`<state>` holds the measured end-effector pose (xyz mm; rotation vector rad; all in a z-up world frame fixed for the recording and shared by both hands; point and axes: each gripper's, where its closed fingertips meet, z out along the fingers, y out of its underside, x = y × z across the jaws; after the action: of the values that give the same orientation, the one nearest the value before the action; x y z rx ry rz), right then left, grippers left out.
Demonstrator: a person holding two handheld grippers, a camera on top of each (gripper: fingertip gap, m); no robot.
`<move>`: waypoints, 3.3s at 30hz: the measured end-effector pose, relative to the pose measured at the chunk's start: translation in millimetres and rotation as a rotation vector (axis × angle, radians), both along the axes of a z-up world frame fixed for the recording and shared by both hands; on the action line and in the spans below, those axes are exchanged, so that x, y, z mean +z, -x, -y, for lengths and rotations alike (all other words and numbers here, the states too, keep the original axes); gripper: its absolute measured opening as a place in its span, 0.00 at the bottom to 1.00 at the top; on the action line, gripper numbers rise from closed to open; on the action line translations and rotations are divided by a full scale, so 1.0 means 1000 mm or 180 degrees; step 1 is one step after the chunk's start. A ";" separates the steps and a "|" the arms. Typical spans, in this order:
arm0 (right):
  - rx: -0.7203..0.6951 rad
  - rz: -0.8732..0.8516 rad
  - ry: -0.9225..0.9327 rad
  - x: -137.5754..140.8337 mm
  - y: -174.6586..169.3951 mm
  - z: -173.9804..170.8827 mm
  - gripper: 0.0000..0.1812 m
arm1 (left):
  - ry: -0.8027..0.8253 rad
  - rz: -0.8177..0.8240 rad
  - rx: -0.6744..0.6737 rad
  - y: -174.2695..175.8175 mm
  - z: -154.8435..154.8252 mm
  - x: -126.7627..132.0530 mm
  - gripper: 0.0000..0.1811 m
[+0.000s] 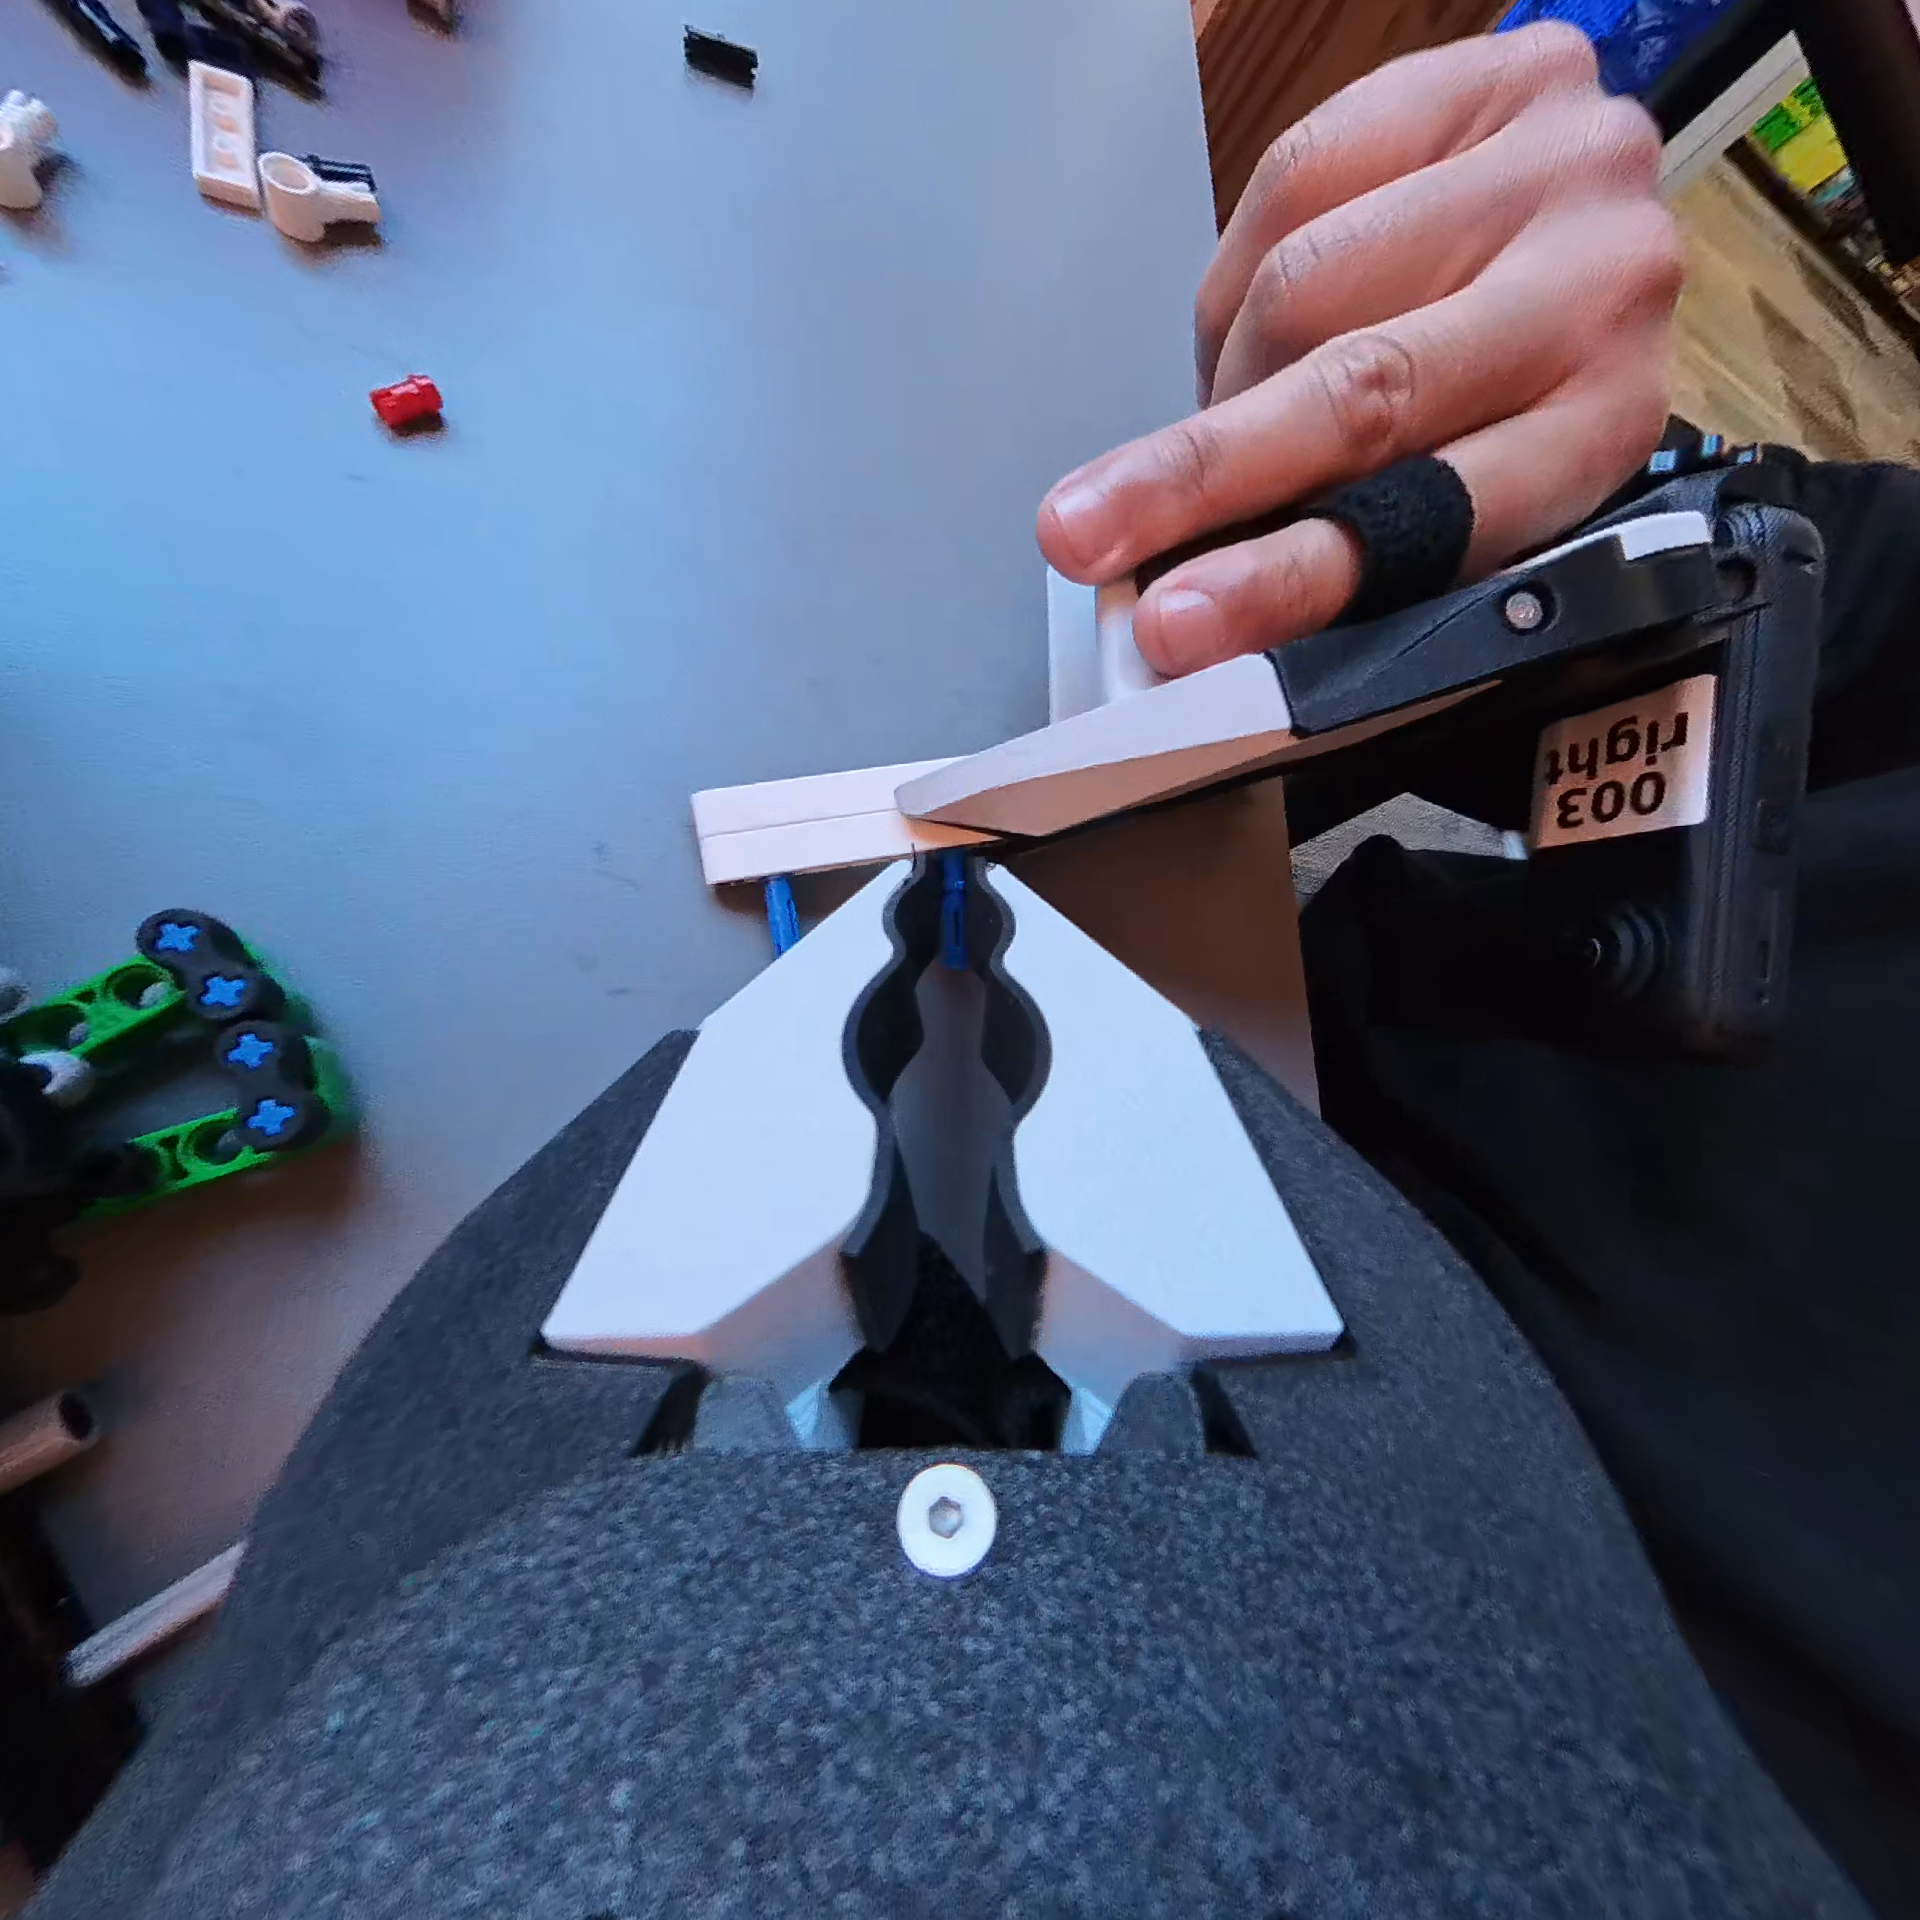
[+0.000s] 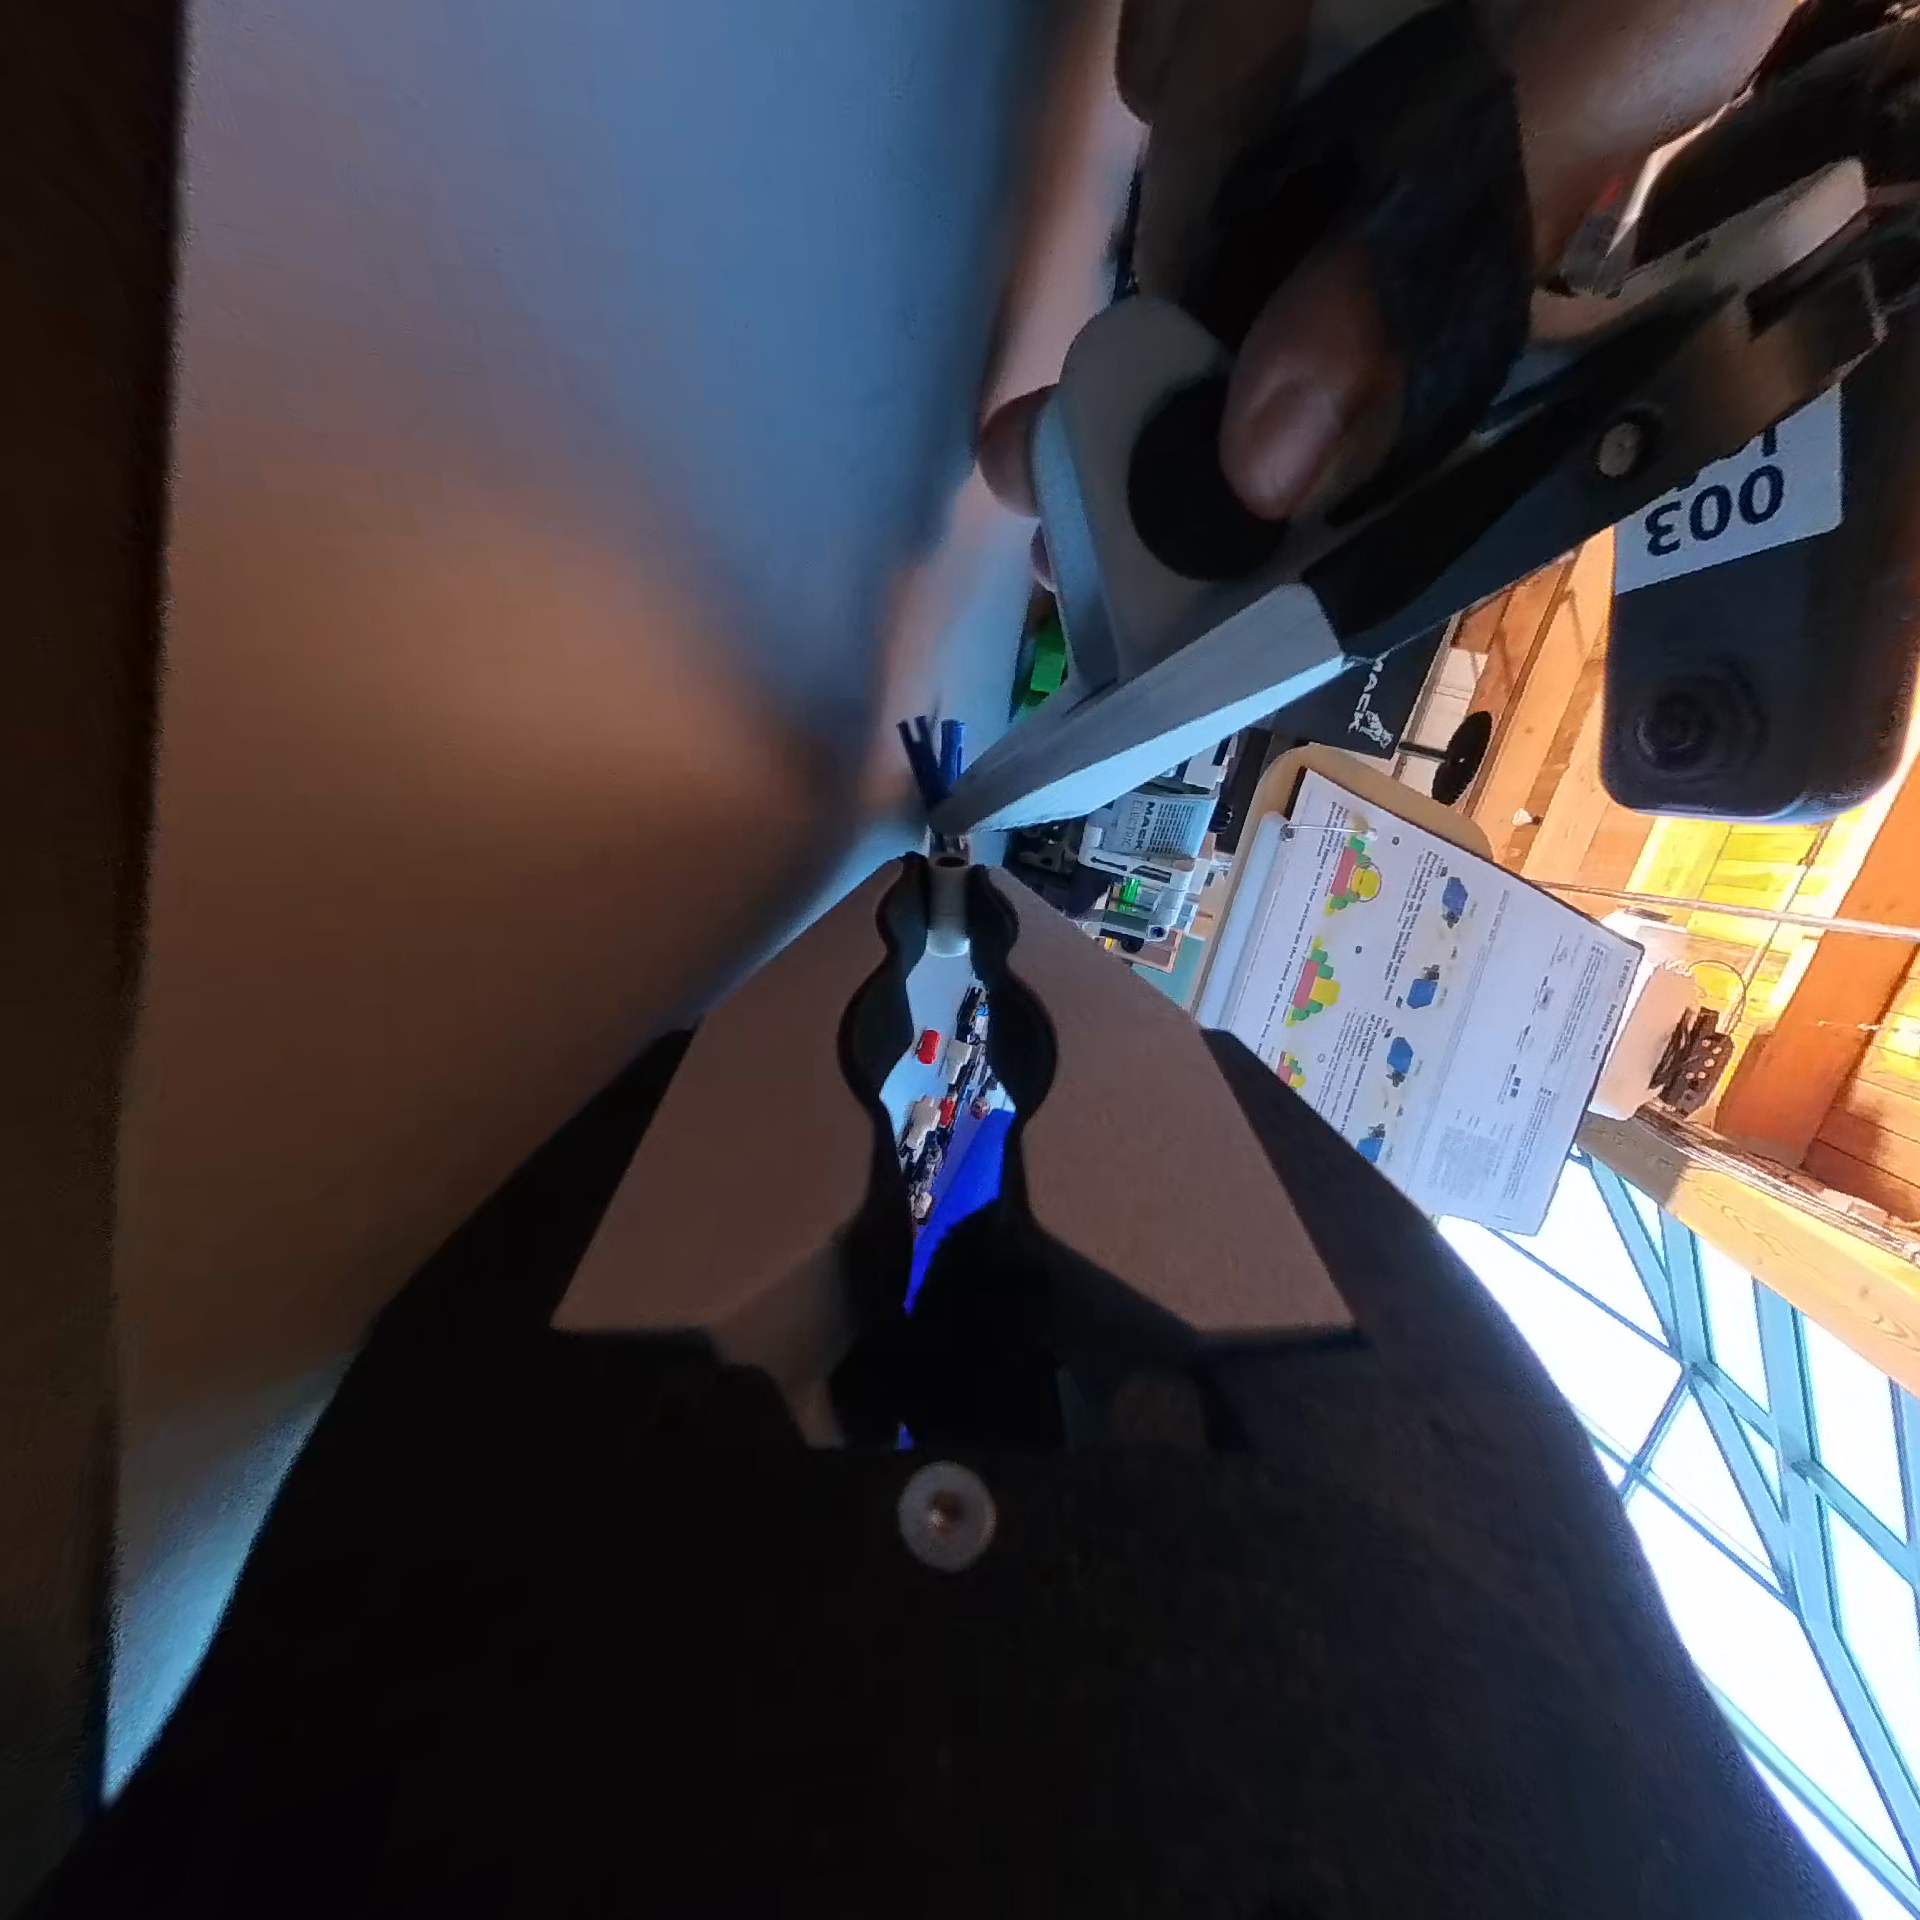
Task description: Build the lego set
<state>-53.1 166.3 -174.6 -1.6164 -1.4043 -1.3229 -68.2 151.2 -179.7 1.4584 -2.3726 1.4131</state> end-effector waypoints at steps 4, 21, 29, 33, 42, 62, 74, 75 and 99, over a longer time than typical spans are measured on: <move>-0.0007 0.0041 0.0003 0.000 0.000 0.000 0.04 | 0.0092 -0.0043 -0.0012 0.000 0.000 0.000 0.02; 0.0171 0.0276 0.0076 0.001 0.005 -0.002 0.04 | 0.0076 -0.0172 -0.0211 0.005 -0.002 0.001 0.02; 0.0093 0.0250 -0.0024 0.005 -0.004 -0.002 0.04 | -0.0019 -0.0427 -0.0229 -0.003 -0.002 0.004 0.02; 0.0056 -0.0033 -0.0136 0.007 -0.004 -0.002 0.04 | -0.0207 -0.0511 -0.0386 -0.003 -0.002 0.008 0.02; -0.0342 -0.1881 -0.0756 0.046 -0.016 -0.006 0.04 | -0.0781 -0.1041 -0.0649 -0.015 -0.011 0.053 0.02; -0.0288 -0.3705 -0.0259 0.039 -0.002 -0.010 0.04 | -0.1622 -0.1792 -0.0813 0.019 -0.035 0.066 0.02; -0.0703 -0.5063 0.0892 0.010 0.023 -0.002 0.04 | 0.0308 0.0479 0.0045 0.031 -0.028 0.129 0.02; -0.0722 -0.5090 0.0980 0.007 0.025 0.000 0.04 | 0.0484 0.0684 0.0154 0.031 -0.028 0.134 0.02; 0.1186 -0.7192 0.0002 0.150 0.056 0.024 0.09 | 0.2476 0.1860 0.0706 0.026 0.015 0.160 0.02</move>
<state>-109.6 142.0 -24.4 -1.4005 -0.0761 0.8722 -94.5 136.0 -20.0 1.1934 -1.4933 2.6887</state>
